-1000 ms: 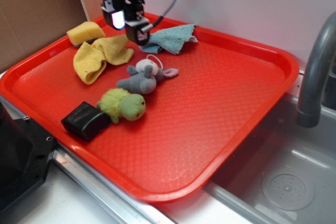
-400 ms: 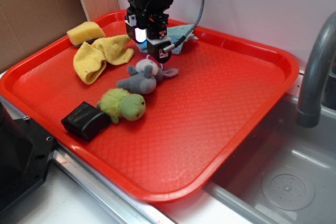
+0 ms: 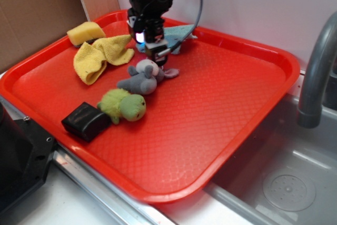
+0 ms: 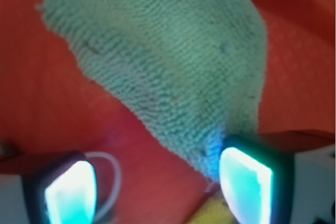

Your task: Grab the blue cloth.

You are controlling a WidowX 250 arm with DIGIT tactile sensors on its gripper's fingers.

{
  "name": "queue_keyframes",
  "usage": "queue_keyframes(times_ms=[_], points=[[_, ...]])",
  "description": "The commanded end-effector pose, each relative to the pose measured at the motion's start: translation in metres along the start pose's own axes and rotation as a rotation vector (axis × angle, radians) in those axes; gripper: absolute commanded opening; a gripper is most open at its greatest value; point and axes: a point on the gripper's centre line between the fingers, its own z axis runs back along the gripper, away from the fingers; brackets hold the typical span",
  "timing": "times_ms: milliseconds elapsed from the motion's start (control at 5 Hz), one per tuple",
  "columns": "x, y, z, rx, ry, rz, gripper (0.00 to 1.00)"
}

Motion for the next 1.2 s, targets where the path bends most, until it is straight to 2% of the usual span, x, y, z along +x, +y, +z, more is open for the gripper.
queue_keyframes(times_ms=[0, 200, 600, 800, 1000], points=[[-0.014, 0.024, 0.032, -0.032, -0.134, 0.021, 1.0], [-0.001, 0.028, 0.021, -0.072, -0.087, 0.014, 1.0], [0.034, 0.003, -0.012, -0.077, 0.036, -0.069, 1.0], [0.04, -0.007, -0.021, -0.101, 0.063, -0.108, 1.0], [0.041, -0.007, -0.024, -0.155, 0.073, -0.089, 0.0]])
